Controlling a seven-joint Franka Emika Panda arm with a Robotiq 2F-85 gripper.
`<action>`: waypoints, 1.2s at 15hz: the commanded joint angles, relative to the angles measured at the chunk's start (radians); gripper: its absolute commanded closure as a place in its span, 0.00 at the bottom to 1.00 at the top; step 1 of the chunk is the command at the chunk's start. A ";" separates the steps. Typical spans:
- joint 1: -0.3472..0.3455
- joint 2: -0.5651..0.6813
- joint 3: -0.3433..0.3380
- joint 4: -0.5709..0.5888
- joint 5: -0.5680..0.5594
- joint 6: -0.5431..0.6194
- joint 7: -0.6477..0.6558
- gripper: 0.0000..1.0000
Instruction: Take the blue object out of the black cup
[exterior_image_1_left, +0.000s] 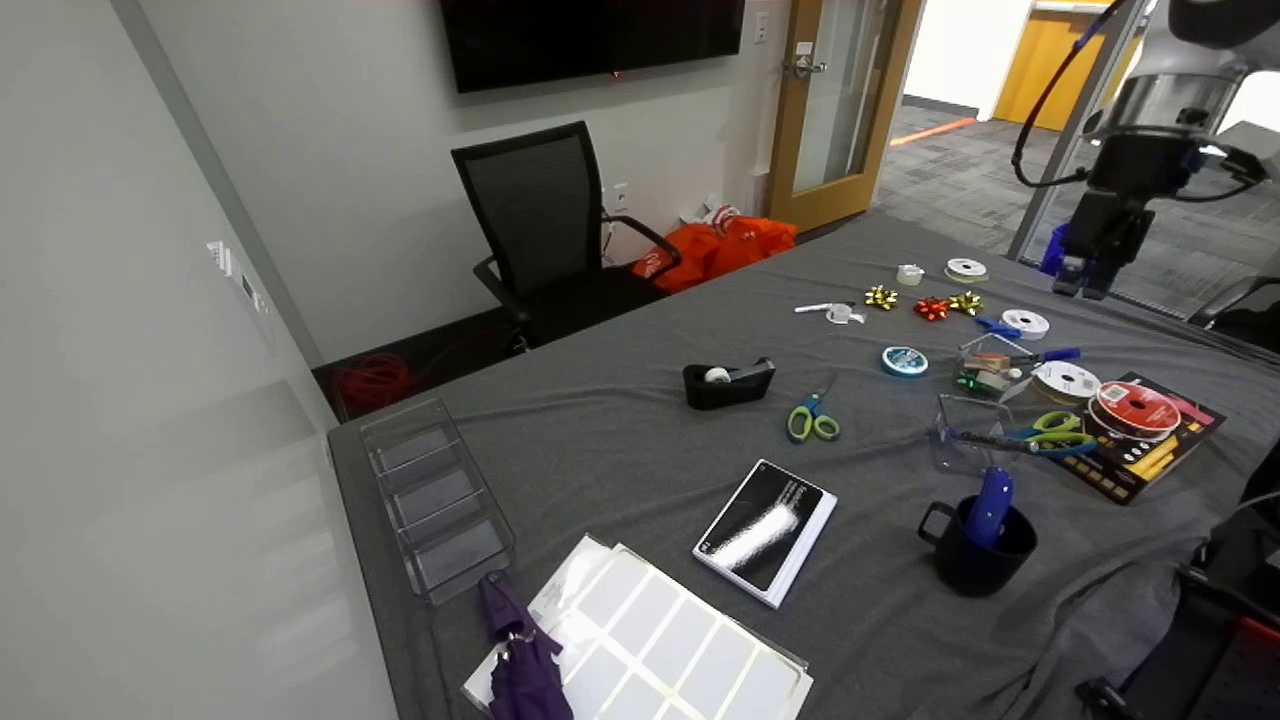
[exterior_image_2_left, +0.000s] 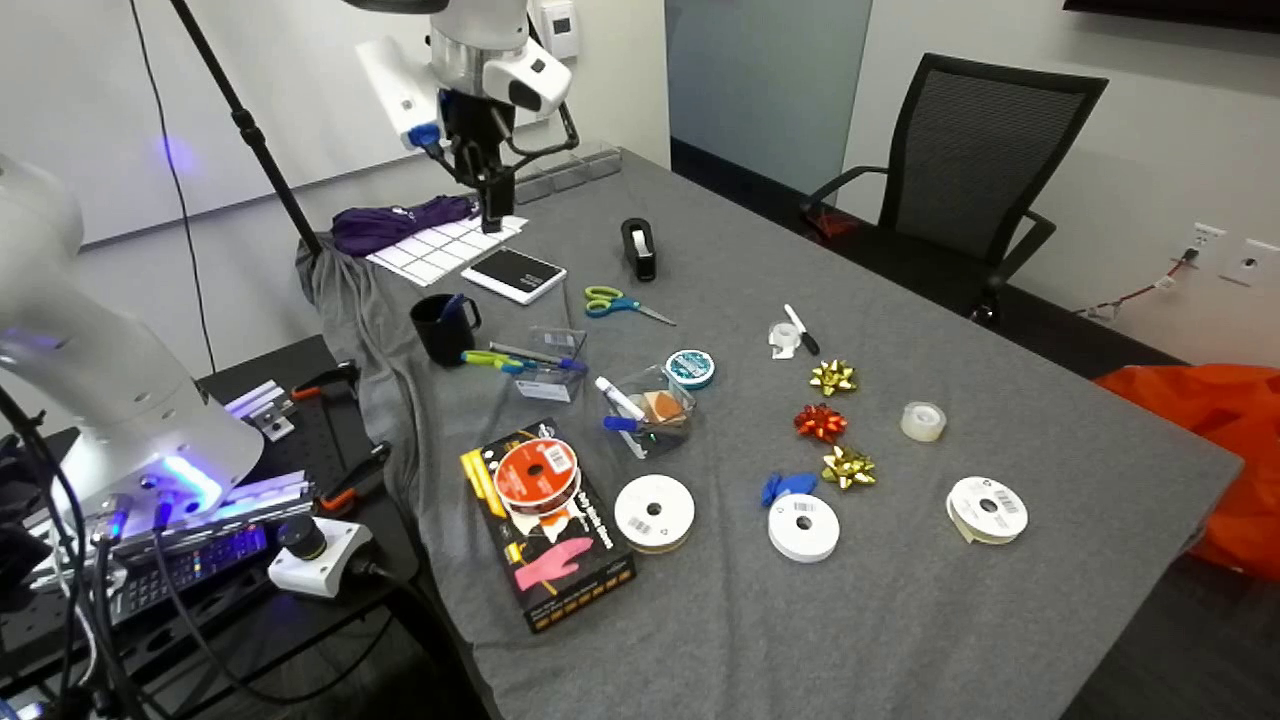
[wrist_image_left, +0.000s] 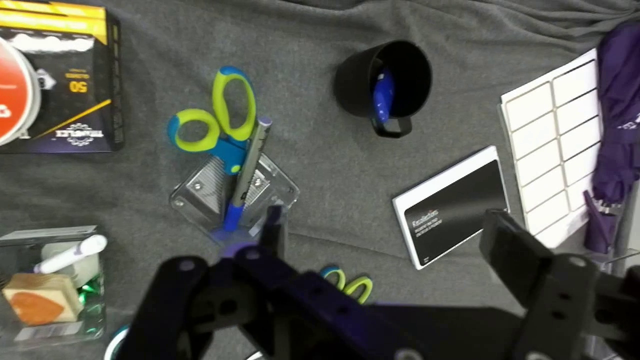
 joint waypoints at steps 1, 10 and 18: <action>-0.011 0.019 -0.014 -0.058 0.122 -0.002 -0.148 0.00; -0.018 0.038 -0.003 -0.104 0.132 0.009 -0.226 0.00; 0.002 0.086 0.030 -0.193 0.158 0.170 -0.258 0.00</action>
